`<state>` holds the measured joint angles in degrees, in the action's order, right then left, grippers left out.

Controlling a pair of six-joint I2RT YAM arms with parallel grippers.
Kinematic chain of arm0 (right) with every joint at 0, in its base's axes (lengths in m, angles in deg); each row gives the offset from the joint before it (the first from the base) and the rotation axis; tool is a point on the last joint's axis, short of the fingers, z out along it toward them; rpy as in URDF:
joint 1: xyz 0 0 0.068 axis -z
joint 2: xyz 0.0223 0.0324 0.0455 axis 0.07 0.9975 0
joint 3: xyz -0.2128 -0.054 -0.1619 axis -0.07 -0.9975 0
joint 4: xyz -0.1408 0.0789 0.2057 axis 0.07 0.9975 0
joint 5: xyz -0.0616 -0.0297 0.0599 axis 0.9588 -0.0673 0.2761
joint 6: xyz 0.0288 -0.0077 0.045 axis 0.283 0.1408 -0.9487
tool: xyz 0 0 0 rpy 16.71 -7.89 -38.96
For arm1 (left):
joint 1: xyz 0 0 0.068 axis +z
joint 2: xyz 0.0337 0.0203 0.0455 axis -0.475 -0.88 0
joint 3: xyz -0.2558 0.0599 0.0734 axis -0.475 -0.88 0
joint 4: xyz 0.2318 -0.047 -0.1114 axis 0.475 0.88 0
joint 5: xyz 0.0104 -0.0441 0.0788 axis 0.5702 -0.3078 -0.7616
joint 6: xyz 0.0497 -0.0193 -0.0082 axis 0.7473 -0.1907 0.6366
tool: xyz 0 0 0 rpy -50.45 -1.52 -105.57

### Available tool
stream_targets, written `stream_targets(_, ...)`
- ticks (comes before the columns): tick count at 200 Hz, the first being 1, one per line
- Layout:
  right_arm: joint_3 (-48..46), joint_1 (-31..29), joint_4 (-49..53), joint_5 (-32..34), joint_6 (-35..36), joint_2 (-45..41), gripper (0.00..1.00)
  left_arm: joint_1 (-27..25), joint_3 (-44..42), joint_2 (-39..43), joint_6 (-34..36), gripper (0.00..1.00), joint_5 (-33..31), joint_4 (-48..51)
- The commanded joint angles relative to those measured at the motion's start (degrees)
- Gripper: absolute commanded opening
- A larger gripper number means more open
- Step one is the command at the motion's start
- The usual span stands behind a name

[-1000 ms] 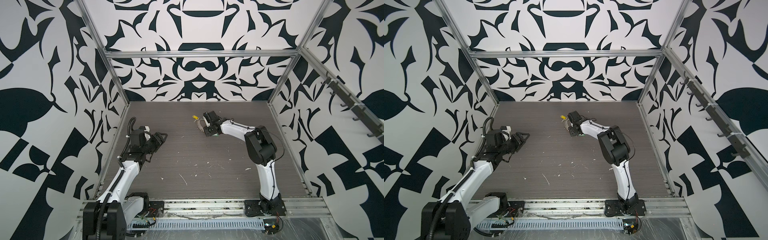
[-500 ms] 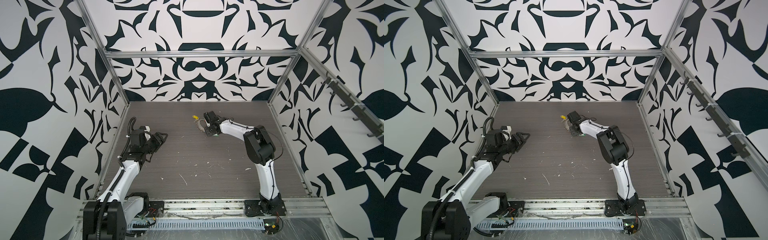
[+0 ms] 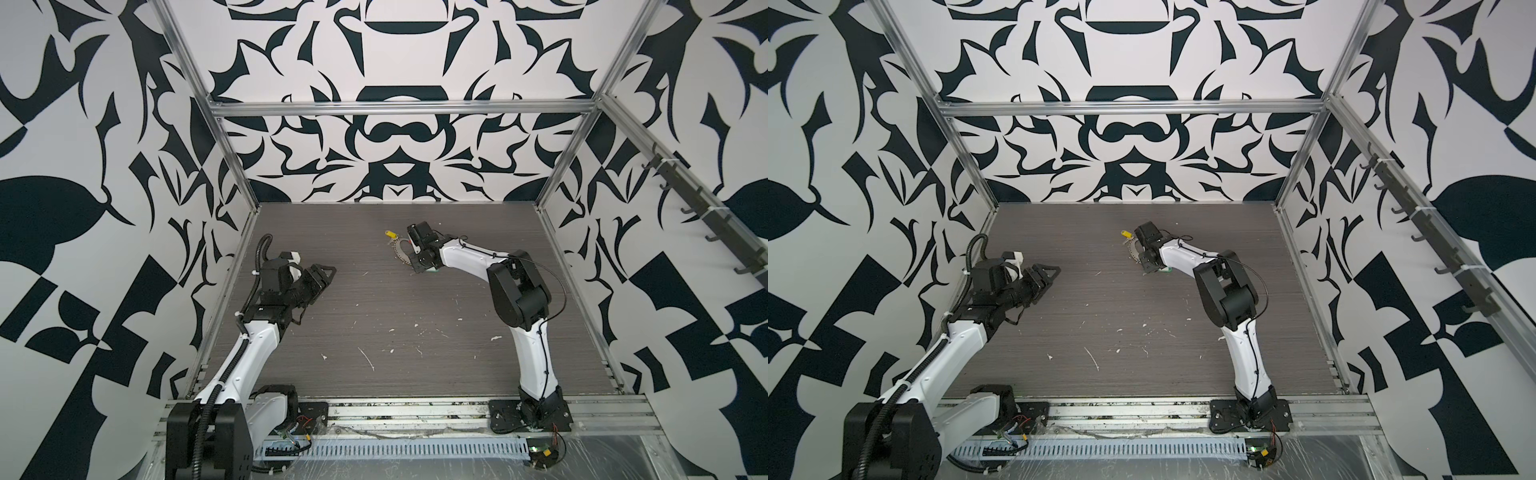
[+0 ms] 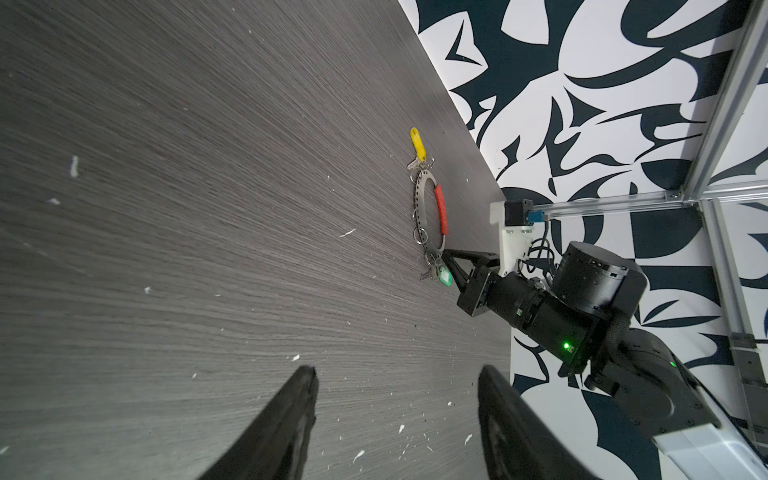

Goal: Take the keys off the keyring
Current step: 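Close the right gripper on the keyring edge near the green tag, then lift the keyring with the right gripper while the left gripper grasps it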

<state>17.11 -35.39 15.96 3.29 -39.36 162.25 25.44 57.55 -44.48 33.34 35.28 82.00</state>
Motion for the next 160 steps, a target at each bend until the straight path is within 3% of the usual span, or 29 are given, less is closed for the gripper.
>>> stream_targets(1,-1.58,-0.21,-3.12,-0.87,0.3,-3.81,0.0,-0.16,-0.05,0.6,0.46,0.67,0.69,0.3)
stream_targets(52,-9.11,-0.06,-9.71,-8.81,2.2,-13.29,0.0,-0.88,0.27,5.51,-1.11,0.74,0.55,-0.4)
stream_targets(91,-16.41,-0.04,-13.35,-16.42,2.42,-23.77,0.0,-3.61,1.53,13.03,-1.7,0.84,-2.91,-0.57)
stream_targets(94,-16.78,-0.08,-13.43,-17.04,2.35,-24.47,0.0,-3.71,1.67,13.47,-1.7,0.88,-2.95,-0.57)
stream_targets(160,-23.06,-0.09,-13.77,-33.25,0.34,-38.58,0.0,-4.77,4.66,14.42,-4.46,0.99,1.11,-5.79)
